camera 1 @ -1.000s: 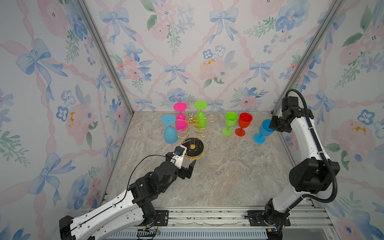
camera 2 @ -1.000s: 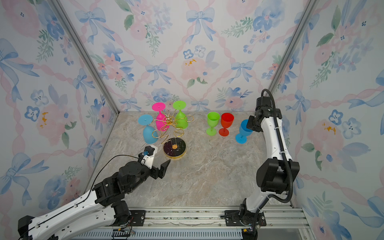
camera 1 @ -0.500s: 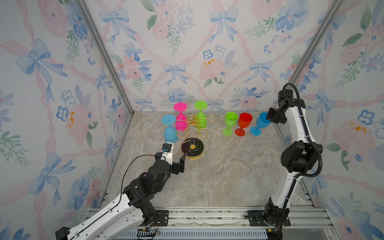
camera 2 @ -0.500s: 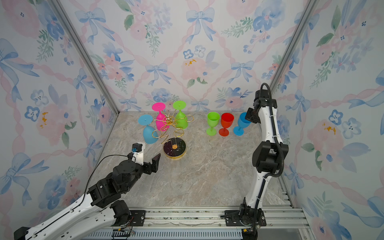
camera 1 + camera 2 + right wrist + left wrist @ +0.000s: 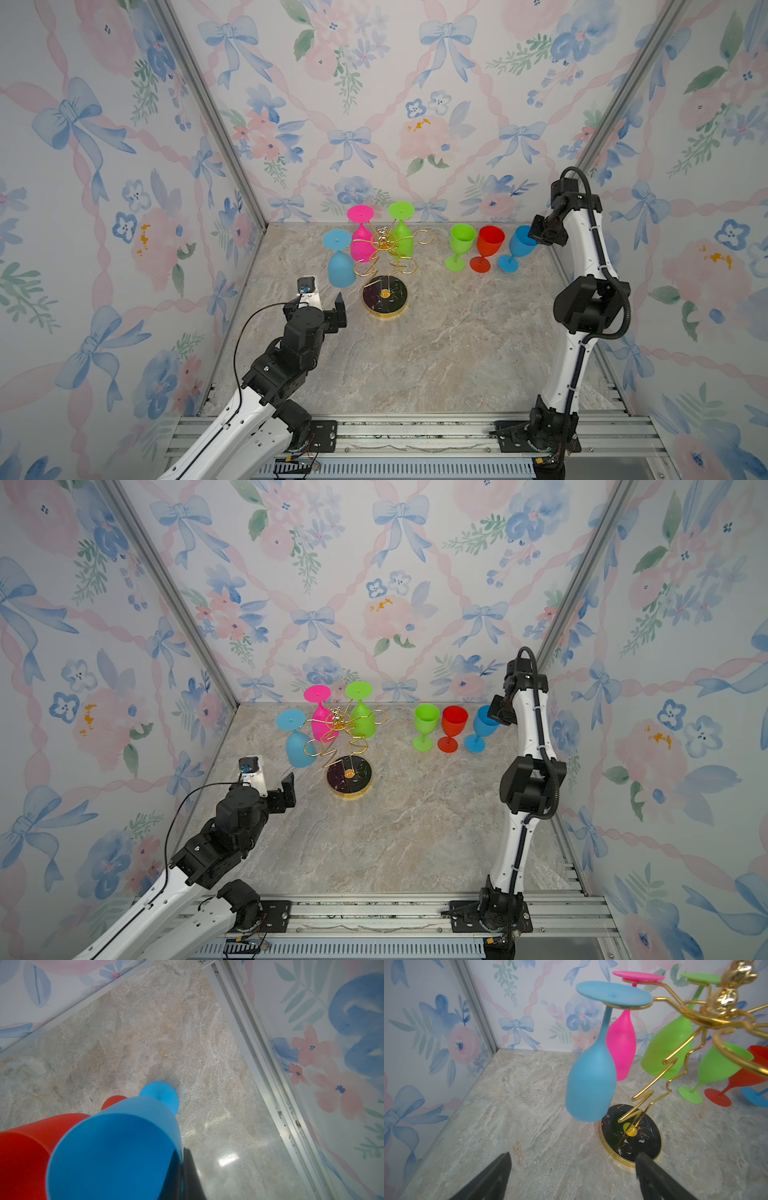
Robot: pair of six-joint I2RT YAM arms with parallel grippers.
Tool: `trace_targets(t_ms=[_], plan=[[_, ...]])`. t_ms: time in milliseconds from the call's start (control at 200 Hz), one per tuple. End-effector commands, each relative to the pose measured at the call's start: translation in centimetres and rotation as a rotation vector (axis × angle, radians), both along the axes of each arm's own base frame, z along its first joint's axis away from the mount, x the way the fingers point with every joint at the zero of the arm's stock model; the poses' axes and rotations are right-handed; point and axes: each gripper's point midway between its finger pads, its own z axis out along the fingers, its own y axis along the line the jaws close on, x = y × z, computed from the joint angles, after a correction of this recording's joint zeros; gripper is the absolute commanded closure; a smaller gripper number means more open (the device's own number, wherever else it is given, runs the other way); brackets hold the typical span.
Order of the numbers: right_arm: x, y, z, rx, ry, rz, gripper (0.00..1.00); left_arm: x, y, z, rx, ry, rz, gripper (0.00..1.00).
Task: Take the wine glass off the wine glass rack
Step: 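Carry the blue glass beside the red glass while the left arm draws back, then lower the blue glass upright on the table and open the right gripper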
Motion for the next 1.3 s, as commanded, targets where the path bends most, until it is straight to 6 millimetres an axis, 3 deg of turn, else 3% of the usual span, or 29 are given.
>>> trace_targets(t_ms=[0,350,795,1290], plan=[[0.1,0.6,-0.5,0.010,0.021,0.000,1.00,0.3,0.8,-0.1,-0.055,-0.008,0.020,0.05],[1.1,1.3,-1.5,0.011,0.022,0.010,1.00,0.4,2.6,0.1,-0.063,-0.027,0.087,0.05],[1.5,1.3,-2.1,-0.010,0.030,0.008,1.00,0.4,2.6,0.0,-0.071,-0.025,0.087,0.05],[1.8,1.1,-1.6,-0.029,0.008,-0.002,0.96,0.4,2.7,-0.1,-0.073,-0.025,0.090,0.05]])
